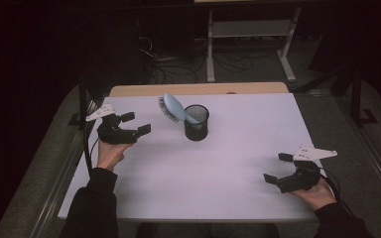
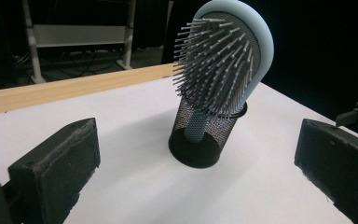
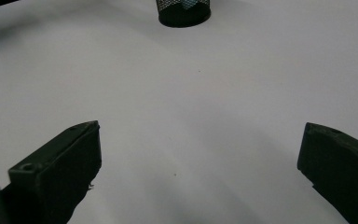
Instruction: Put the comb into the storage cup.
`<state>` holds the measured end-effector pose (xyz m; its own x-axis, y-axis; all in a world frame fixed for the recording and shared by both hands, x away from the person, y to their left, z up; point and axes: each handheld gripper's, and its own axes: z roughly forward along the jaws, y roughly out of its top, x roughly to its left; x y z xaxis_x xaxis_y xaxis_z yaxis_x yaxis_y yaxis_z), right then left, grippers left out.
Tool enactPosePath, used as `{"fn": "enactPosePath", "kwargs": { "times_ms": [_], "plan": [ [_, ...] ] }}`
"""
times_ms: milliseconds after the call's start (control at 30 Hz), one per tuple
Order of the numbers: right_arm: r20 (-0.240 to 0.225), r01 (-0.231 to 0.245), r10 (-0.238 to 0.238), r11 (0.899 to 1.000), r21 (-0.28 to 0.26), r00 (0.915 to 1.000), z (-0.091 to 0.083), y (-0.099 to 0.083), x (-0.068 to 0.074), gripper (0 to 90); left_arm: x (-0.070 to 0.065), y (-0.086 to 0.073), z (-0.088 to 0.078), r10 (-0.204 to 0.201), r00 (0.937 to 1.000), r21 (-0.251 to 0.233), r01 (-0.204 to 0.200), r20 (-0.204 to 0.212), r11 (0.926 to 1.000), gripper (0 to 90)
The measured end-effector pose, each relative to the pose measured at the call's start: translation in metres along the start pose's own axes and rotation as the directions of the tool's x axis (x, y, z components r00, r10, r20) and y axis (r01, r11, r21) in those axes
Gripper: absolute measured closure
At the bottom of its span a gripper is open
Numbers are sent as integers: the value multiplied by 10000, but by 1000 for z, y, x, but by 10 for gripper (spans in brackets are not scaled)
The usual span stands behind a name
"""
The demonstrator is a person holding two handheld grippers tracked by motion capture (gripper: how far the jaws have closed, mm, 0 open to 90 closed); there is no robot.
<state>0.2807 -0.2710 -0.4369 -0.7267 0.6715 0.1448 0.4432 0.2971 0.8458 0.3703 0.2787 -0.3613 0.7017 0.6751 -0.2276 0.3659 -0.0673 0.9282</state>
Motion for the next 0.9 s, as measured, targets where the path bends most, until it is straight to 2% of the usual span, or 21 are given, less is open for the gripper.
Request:
{"fn": "enactPosePath", "kwargs": {
  "times_ms": [300, 633, 900],
  "plan": [
    [23, -19, 19, 10000, -5, 10000, 0, 0, 0, 0, -2, -16, -15, -99, 9998, -87, 97, -185, 9999, 0],
    [1, -15, 15, 10000, 38, 10000, 0, 0, -1, 0, -4, -33, -22, 124, 9997, -23, -125, -224, 9999, 0],
    [15, -20, 19, 10000, 77, 10000, 1, -1, -1, 0, -4, -47, -29, 207, 9985, -87, -212, -511, 9997, 0]
  ]
}}
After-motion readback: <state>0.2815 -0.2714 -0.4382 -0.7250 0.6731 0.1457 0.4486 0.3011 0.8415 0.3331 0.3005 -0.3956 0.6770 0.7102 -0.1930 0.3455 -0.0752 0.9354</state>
